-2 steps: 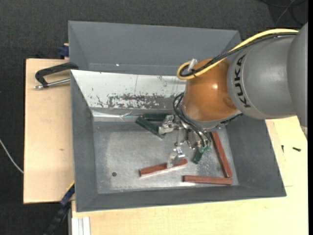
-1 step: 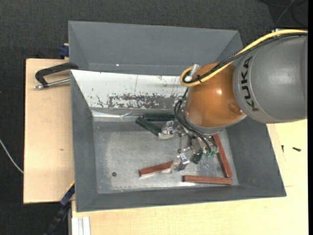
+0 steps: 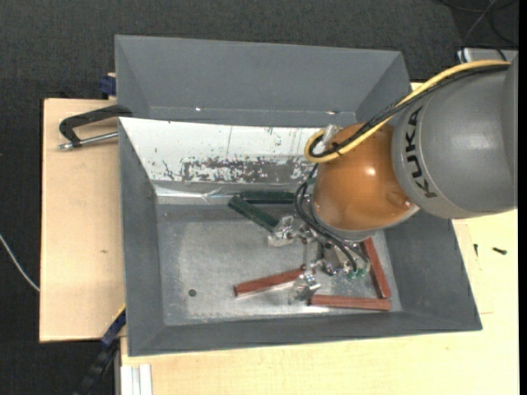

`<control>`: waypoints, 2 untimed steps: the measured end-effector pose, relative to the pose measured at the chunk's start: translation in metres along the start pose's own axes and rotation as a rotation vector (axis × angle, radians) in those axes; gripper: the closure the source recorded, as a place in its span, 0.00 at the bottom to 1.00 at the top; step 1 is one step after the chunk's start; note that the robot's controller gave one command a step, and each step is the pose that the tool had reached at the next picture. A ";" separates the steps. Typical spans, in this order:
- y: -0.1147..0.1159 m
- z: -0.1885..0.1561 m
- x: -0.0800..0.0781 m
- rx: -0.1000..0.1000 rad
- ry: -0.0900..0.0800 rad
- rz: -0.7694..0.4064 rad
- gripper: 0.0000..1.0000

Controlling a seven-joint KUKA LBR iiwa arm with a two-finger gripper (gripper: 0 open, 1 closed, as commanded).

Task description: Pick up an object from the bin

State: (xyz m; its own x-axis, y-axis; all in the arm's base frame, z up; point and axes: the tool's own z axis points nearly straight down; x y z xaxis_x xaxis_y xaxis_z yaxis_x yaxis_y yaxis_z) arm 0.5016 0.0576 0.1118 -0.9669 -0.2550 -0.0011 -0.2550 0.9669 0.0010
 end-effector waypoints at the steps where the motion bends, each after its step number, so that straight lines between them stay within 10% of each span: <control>1: 0.008 0.040 -0.004 0.000 -0.002 -0.010 0.00; 2: 0.010 0.036 -0.001 0.002 0.011 0.088 1.00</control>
Offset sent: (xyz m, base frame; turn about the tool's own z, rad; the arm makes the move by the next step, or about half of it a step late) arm -0.0017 0.0113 -0.0418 0.0888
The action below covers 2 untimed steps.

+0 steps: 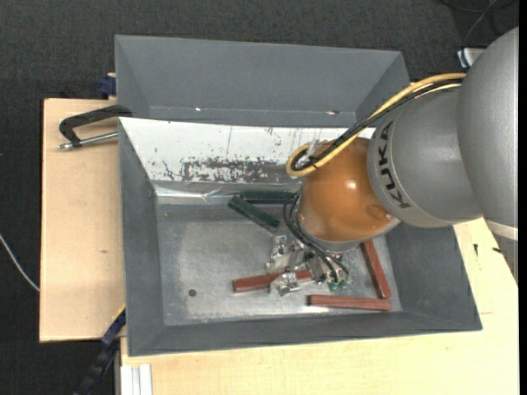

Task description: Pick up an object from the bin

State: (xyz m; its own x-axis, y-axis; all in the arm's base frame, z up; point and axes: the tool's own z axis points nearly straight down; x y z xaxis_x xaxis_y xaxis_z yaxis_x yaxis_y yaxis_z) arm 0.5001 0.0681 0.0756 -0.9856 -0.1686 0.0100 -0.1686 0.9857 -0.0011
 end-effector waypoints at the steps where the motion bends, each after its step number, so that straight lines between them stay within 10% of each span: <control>1: 0.000 0.000 0.000 0.000 0.000 0.000 1.00; 2: 0.000 -0.002 0.000 0.000 -0.002 0.000 1.00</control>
Offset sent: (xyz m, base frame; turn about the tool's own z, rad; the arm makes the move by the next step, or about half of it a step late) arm 0.0000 0.0000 0.0183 0.0000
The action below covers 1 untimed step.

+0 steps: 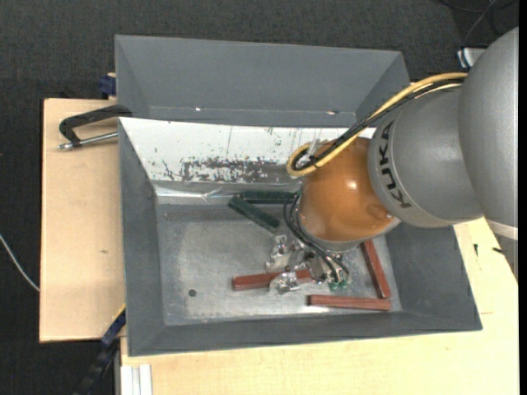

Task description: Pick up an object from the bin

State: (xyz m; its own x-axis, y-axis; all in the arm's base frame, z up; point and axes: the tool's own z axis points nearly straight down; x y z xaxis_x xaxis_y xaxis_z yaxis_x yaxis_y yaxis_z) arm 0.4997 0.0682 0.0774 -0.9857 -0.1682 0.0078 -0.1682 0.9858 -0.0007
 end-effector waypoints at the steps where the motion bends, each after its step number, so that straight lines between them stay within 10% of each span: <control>1: 0.001 -0.004 -0.001 -0.001 -0.009 0.001 1.00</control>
Offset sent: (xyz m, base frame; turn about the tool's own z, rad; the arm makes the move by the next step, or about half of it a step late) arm 0.0000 0.0000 0.0130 0.0000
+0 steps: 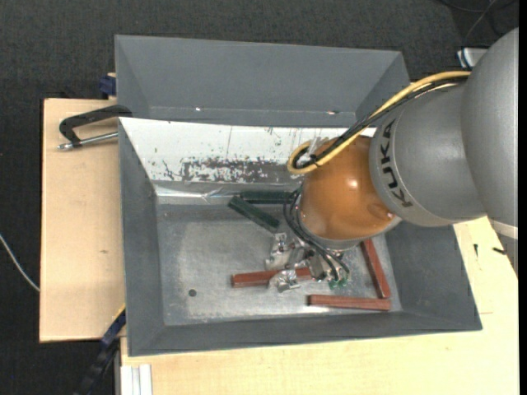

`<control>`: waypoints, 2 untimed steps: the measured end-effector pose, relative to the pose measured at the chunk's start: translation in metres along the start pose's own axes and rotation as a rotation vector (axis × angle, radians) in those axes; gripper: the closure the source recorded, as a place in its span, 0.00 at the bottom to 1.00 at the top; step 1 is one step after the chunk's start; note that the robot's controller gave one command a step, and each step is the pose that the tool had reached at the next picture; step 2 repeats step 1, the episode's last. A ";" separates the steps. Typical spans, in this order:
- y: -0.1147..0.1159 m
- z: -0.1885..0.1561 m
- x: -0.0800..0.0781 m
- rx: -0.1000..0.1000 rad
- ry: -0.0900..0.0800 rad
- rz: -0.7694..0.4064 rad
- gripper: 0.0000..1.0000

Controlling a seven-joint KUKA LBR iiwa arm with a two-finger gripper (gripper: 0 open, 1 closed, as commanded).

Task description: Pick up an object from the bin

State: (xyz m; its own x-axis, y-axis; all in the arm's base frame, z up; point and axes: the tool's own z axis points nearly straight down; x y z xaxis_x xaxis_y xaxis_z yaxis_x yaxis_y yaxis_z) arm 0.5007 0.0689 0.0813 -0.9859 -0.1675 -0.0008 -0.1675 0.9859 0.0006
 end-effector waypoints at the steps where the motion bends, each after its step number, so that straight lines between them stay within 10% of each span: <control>1: 0.000 -0.003 0.000 0.000 -0.003 0.000 1.00; 2: 0.000 -0.003 0.000 0.000 -0.003 0.000 1.00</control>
Offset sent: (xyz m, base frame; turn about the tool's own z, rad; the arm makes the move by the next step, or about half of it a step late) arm 0.0000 0.0000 0.0844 0.0000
